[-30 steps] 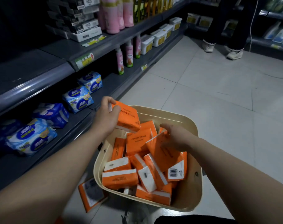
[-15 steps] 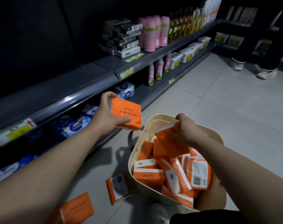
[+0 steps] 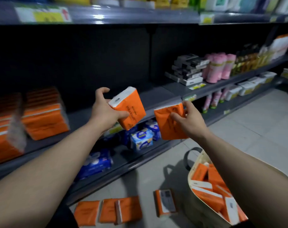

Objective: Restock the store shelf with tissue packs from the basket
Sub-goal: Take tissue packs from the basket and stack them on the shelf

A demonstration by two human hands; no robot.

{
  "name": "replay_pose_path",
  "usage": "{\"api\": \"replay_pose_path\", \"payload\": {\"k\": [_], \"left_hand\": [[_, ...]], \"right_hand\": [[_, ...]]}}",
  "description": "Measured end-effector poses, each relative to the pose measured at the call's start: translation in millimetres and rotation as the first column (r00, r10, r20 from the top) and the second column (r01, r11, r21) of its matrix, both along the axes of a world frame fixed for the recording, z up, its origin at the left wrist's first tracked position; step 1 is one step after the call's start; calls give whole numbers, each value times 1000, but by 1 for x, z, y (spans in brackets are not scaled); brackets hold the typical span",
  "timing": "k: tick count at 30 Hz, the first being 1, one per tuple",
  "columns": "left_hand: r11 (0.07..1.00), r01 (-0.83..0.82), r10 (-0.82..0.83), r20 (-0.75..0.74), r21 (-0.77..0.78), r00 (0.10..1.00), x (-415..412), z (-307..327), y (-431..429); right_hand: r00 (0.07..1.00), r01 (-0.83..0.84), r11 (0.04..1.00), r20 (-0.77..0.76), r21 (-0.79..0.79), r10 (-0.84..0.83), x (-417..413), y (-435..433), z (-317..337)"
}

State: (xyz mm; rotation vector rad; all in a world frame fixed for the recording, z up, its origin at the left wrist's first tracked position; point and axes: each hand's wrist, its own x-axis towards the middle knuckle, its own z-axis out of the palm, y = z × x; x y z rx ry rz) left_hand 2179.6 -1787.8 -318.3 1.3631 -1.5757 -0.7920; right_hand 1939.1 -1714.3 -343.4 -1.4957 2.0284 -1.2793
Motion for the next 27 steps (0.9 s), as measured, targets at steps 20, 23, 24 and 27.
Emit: {"api": "replay_pose_path", "payload": {"k": [20,23,24,27], "left_hand": [[984,-79,135,381,-161,915,220,14,-36],[989,-4,82,536,-145,840,226,2,-46],[992,2,72,568,-129,820,229,-2,-49],[992,41,44,638,-118,769,236,-14,-57]], "right_hand": [[966,-248,969,82,6,247,198,-107,37],[968,-243,970,68,10,242,207,-116,34],[969,-241,970,62,15,240,210,-119,32],[970,-241,970,46,34,240,215,-126,29]]}}
